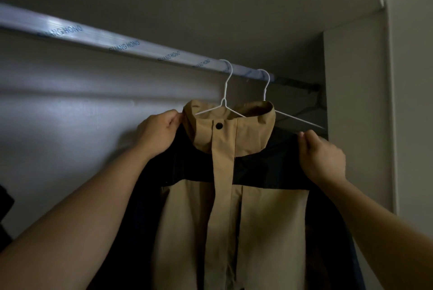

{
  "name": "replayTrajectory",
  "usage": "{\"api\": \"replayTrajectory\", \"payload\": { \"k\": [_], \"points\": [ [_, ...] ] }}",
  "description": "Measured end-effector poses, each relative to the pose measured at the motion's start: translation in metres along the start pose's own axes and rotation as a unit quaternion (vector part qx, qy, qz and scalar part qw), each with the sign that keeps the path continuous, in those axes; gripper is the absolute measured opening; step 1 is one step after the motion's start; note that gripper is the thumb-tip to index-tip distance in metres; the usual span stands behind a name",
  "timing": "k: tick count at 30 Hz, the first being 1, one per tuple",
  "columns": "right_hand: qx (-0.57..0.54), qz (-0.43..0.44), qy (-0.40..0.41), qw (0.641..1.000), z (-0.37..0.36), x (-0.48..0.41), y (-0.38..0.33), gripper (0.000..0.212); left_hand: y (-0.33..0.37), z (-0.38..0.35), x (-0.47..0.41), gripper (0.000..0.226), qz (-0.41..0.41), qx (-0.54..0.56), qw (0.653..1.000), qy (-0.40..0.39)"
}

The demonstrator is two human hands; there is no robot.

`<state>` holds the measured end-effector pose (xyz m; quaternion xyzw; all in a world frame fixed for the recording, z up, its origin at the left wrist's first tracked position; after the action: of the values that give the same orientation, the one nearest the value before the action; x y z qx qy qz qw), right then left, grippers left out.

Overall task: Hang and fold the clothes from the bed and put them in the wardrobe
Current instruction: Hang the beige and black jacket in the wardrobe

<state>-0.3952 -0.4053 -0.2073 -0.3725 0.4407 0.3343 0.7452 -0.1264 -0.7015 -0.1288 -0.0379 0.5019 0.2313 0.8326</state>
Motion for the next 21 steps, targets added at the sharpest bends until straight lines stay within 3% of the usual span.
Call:
{"api": "replayTrajectory", "payload": {
  "k": [2,5,8,13,18,21],
  "points": [
    [0.044,0.044,0.015,0.998,0.006,-0.011,-0.026,0.044,-0.004,0.001,0.002,0.029,-0.014,0.019,1.0,0.009],
    [0.012,0.088,-0.048,0.995,-0.003,-0.03,-0.069,0.047,-0.004,0.004,0.008,0.027,-0.039,0.037,0.998,0.019],
    [-0.126,0.043,-0.094,0.987,-0.014,-0.036,-0.08,0.043,-0.011,0.003,0.018,0.041,-0.037,0.002,0.999,0.012],
    [-0.168,0.024,-0.045,0.984,-0.013,-0.037,-0.069,0.032,-0.052,0.006,0.042,0.072,0.006,-0.082,0.996,0.043],
    [-0.199,0.002,-0.062,0.978,-0.015,-0.037,-0.07,0.031,-0.063,0.007,0.042,0.076,0.073,0.011,0.997,0.012],
    [-0.308,-0.098,-0.126,0.938,-0.014,-0.044,-0.063,0.051,-0.049,0.023,0.03,0.071,0.122,0.025,0.991,0.044]
  ]
}}
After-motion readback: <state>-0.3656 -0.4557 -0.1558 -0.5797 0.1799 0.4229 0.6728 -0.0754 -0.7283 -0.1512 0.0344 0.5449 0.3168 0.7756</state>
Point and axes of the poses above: each hand's wrist, its own x-axis away from the middle knuckle, its own z-axis out of the back of the hand, y = z × x, the point moved 8 cm from there along -x, towards the middle knuckle, and after that the axes turned 1 degree about z, right-handed, at the moved point
